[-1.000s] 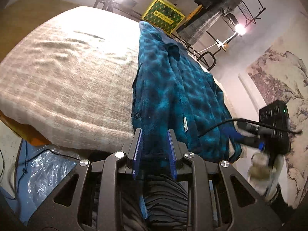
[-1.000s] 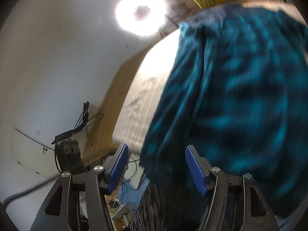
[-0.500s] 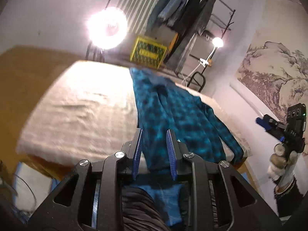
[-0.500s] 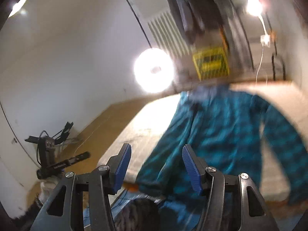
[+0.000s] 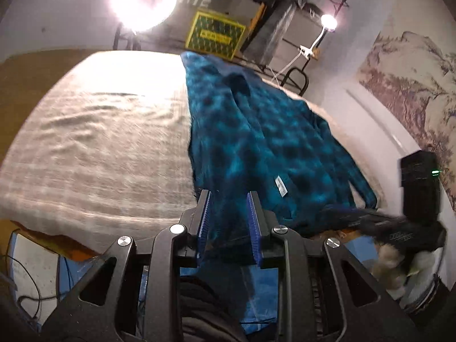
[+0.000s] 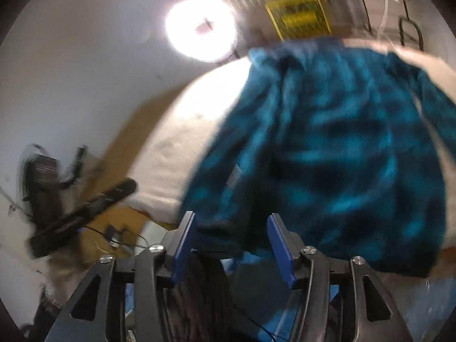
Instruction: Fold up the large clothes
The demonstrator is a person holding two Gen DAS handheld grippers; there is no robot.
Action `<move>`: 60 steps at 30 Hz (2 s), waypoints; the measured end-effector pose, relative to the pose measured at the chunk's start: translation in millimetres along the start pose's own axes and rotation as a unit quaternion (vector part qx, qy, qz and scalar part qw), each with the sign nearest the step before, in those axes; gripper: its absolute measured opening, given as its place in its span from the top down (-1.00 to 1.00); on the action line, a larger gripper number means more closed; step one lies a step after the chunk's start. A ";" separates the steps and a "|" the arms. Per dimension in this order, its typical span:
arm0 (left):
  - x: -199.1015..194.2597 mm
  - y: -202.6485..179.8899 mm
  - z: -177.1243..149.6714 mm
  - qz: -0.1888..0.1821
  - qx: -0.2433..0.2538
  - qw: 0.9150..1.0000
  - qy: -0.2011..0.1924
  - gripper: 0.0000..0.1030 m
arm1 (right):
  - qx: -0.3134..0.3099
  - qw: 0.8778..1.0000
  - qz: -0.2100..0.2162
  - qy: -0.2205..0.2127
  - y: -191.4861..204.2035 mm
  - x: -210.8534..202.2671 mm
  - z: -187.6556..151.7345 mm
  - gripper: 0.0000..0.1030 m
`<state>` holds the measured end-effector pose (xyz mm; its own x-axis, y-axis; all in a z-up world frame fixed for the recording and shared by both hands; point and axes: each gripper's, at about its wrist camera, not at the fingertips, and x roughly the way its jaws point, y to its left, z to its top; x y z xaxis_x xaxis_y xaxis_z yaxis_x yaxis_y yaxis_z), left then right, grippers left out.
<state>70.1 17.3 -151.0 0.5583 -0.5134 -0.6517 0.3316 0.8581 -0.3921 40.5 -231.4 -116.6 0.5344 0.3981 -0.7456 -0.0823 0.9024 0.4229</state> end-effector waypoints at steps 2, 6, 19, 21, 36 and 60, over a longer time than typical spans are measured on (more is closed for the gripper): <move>9.9 -5.9 -0.1 0.007 0.007 1.000 0.006 0.55 | 0.016 0.999 0.008 0.029 -5.6 27.0 -1.9 0.41; 17.8 -13.9 4.3 0.018 0.026 0.999 0.007 0.55 | 0.063 0.995 0.054 0.047 -15.3 38.4 -10.6 0.83; 83.0 -8.0 -17.7 0.031 0.034 0.996 0.079 0.55 | 0.047 0.996 0.070 -0.003 -42.2 -5.1 -26.1 0.24; 71.7 -9.5 -14.6 0.033 0.027 0.997 0.070 0.55 | 0.036 0.997 0.057 -0.041 -52.4 -36.1 -27.9 0.14; 2.6 -119.6 56.8 -0.003 0.150 0.988 -0.049 0.51 | 0.197 0.949 -0.119 -0.213 -253.4 -215.7 -83.3 -0.37; 39.1 -246.2 77.4 -0.114 0.214 0.970 -0.018 0.45 | 0.228 0.952 -0.154 -0.132 -389.5 -220.9 -41.3 -0.01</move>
<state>69.2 -213.9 -29.7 0.4567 -0.6966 -0.5534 0.7310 0.6483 -0.2129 -80.3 -664.1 -137.8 0.6724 0.0170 -0.7400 0.4541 0.7800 0.4305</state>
